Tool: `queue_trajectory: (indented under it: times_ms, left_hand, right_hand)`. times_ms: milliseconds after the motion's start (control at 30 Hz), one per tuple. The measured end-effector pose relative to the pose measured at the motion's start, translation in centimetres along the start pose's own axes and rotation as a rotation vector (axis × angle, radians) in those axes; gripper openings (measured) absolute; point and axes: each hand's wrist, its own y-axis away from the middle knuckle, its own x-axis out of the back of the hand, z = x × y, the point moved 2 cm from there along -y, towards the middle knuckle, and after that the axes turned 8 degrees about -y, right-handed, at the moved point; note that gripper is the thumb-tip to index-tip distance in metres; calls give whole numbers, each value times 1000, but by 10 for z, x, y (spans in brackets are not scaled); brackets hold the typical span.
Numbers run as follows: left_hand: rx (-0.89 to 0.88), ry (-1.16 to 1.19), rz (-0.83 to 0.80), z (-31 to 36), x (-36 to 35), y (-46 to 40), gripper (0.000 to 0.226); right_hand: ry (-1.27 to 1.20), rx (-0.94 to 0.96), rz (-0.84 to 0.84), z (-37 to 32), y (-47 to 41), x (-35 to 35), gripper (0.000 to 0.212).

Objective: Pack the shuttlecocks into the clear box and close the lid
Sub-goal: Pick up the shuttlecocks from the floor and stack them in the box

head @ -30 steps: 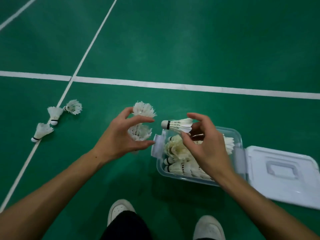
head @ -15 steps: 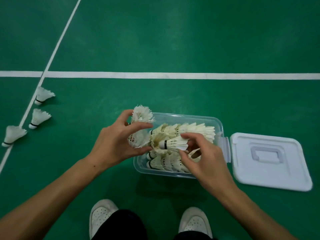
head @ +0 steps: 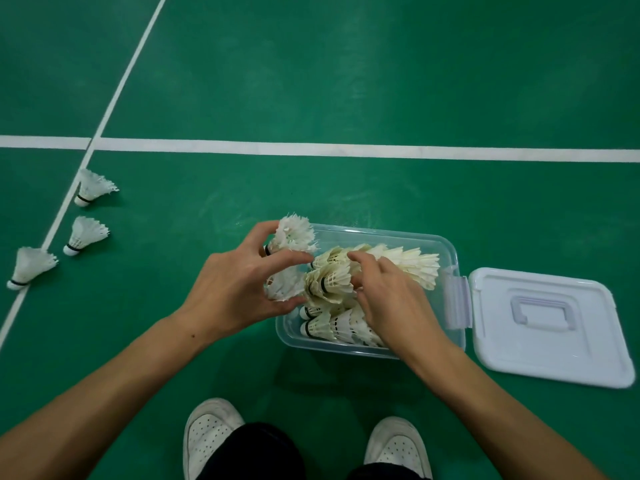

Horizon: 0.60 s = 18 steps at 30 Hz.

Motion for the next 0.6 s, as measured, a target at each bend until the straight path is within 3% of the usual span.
queue_trajectory:
  times_ms: [100,233,333,400,533,600]
  left_hand:
    - [-53,-41,-53,4,-2,-4,53]
    - [-111,-54,-86,9,-3,-8,50]
    - [-135,-60,-96,13,-2,-12,48]
    - [-160,-67,-94,17,0,-14,47]
    - [-241,-135,-79,32,7,-20,42]
    - [-278,-201,-87,42,7,-24,45]
  right_hand:
    - [16,4,-72,-3,-7,5,79]
    - [-339,-84,-251,5,-7,25,77]
    - [-437,-91,-276,15,-2,33,84]
    - [-523,-115,-204,21,1,42,76]
    - [-825,-174,58,16,6,65,38]
    - [-938,-195,79,4,4,67,29]
